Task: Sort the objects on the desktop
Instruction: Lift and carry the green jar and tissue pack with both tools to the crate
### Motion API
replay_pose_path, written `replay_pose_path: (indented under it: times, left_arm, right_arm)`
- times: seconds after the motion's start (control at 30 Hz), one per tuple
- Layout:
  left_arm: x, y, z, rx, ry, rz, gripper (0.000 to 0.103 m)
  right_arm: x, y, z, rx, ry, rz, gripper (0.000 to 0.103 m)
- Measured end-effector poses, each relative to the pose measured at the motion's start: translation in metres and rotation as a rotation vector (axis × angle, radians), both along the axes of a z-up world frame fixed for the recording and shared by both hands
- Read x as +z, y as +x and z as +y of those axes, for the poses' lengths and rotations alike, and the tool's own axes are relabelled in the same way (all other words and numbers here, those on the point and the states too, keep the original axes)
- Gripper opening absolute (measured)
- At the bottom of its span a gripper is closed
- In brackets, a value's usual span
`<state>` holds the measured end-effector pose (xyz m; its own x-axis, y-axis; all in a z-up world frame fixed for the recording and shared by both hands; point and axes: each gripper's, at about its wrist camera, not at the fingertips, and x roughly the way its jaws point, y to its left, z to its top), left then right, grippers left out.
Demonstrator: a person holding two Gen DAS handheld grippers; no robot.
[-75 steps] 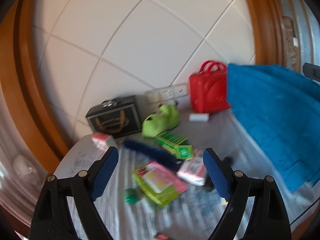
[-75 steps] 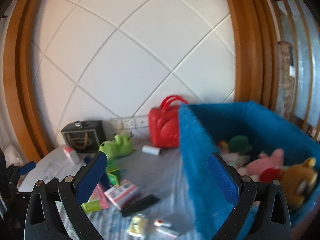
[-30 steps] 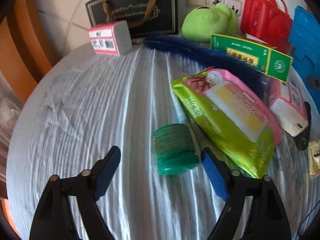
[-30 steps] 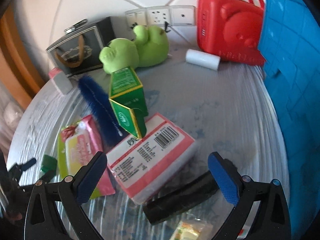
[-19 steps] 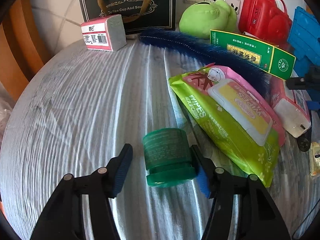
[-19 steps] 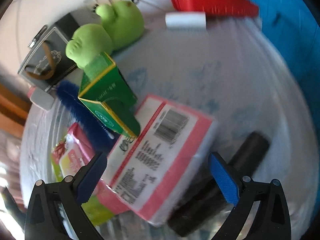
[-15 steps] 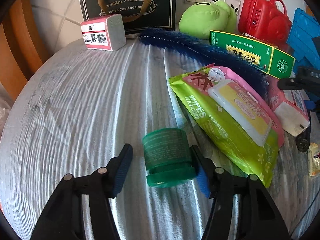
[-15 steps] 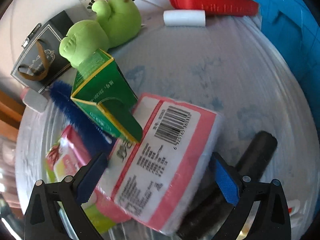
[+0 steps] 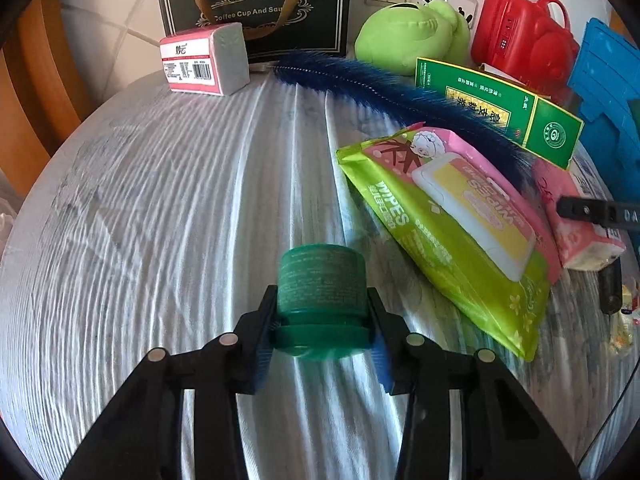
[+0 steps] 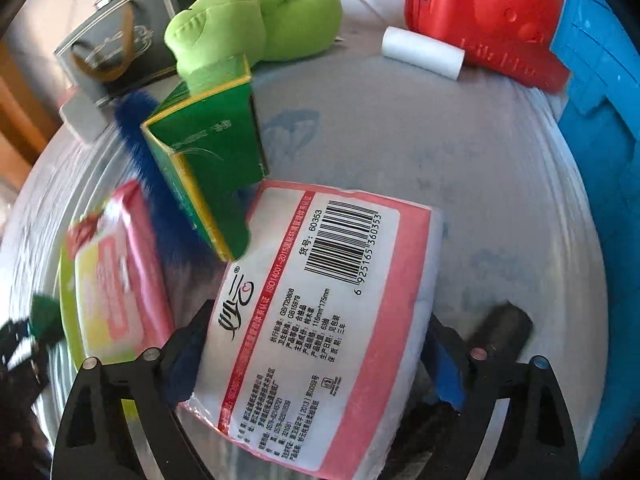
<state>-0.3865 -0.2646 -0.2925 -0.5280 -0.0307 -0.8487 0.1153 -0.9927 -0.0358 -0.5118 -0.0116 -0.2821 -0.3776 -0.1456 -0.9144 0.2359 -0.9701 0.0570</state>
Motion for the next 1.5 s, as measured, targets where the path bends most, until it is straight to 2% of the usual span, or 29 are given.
replay_pose_path:
  times: [0.17,0.43,0.63,0.83,1.03,1.2,1.37,1.5]
  left_arm:
    - [0.004,0.005,0.002,0.005,0.000,0.007,0.040]
    - [0.032,0.012,0.011,-0.014,-0.023,0.059,0.040]
    - [0.074,0.028,0.026,-0.050,-0.056,0.145,0.040]
    - [0.130,0.049,0.059,-0.125,-0.072,0.259,0.040]
    - [0.189,0.071,0.111,-0.265,-0.060,0.373,0.040]
    - [0.236,0.082,0.171,-0.424,-0.027,0.472,0.040]
    - [0.280,0.090,0.251,-0.575,-0.012,0.543,0.040]
    - [0.316,0.101,0.317,-0.671,-0.013,0.622,0.040]
  right_arm:
    - [0.004,0.015,0.005,0.038,-0.029,-0.001,0.091]
    - [0.035,0.036,0.002,0.100,-0.020,0.079,0.090]
    - [0.068,0.060,0.016,0.110,-0.018,0.149,0.090]
    - [0.122,0.096,0.042,0.068,-0.045,0.259,0.090]
    - [0.182,0.137,0.074,-0.019,-0.085,0.378,0.090]
    - [0.240,0.183,0.106,-0.097,-0.106,0.500,0.090]
    - [0.284,0.227,0.147,-0.180,-0.096,0.602,0.091]
    - [0.312,0.255,0.197,-0.256,-0.122,0.670,0.091]
